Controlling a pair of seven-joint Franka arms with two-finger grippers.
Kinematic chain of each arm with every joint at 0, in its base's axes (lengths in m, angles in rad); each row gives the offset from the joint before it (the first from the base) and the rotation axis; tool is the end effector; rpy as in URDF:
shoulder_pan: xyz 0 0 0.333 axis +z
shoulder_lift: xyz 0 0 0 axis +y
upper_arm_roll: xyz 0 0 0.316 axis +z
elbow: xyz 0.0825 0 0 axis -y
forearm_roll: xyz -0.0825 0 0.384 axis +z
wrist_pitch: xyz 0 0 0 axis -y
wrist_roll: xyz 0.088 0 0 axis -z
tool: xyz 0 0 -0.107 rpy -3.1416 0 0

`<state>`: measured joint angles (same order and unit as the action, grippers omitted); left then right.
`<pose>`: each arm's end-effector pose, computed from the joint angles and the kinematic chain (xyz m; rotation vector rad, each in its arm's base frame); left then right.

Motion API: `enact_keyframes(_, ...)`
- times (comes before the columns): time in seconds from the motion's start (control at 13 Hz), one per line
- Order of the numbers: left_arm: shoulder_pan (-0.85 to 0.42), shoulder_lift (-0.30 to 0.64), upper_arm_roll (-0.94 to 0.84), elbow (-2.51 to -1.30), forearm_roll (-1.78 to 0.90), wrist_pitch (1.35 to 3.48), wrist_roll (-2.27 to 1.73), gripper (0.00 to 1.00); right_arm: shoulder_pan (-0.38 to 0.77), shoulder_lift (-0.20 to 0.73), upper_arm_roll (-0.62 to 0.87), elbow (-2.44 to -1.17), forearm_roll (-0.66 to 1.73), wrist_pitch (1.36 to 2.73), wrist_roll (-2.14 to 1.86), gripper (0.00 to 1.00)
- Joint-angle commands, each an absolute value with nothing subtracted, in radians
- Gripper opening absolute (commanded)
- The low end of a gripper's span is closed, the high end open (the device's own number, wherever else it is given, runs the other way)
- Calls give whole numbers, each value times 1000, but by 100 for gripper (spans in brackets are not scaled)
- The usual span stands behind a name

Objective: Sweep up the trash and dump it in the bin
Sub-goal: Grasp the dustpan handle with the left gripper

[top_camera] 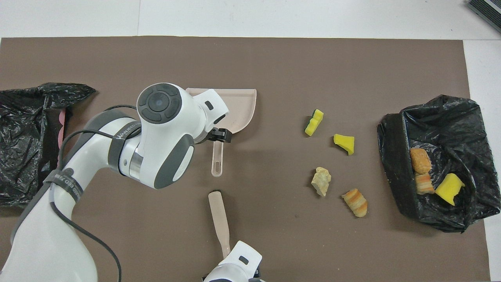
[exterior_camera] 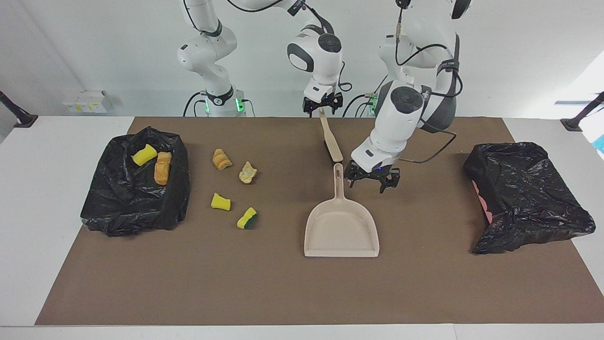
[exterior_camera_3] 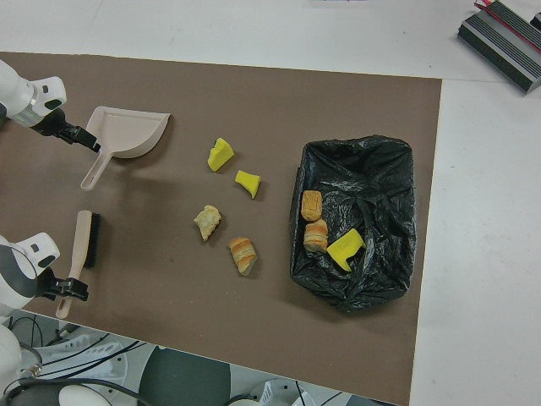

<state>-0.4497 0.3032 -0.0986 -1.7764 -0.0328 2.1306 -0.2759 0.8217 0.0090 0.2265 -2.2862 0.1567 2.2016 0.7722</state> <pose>0.5495 -0.3318 0.3935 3.0437 -0.3832 0.0381 0.2477 0.4407 0.3412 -3.1173 -0.2776 0.2434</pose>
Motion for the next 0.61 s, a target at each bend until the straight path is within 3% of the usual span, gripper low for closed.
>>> enact_keyframes(0.0,-479,293,-80,-1844,2,2169,-308,100,819,-5,225,-2312,184,2237,732,82)
enact_keyframes(0.15,-488,281,-81,-1905,2,2203,-317,100,819,-2,225,-2310,184,2237,733,68)
enact_keyframes(0.23,-495,281,-81,-1913,2,2206,-352,100,819,0,224,-2309,184,2238,735,55)
enact_keyframes(0.46,-499,282,-83,-1905,2,2204,-387,99,819,0,225,-2309,184,2241,732,32)
enact_keyframes(0.54,-499,284,-83,-1904,2,2207,-394,77,819,2,225,-2309,184,2241,729,25)
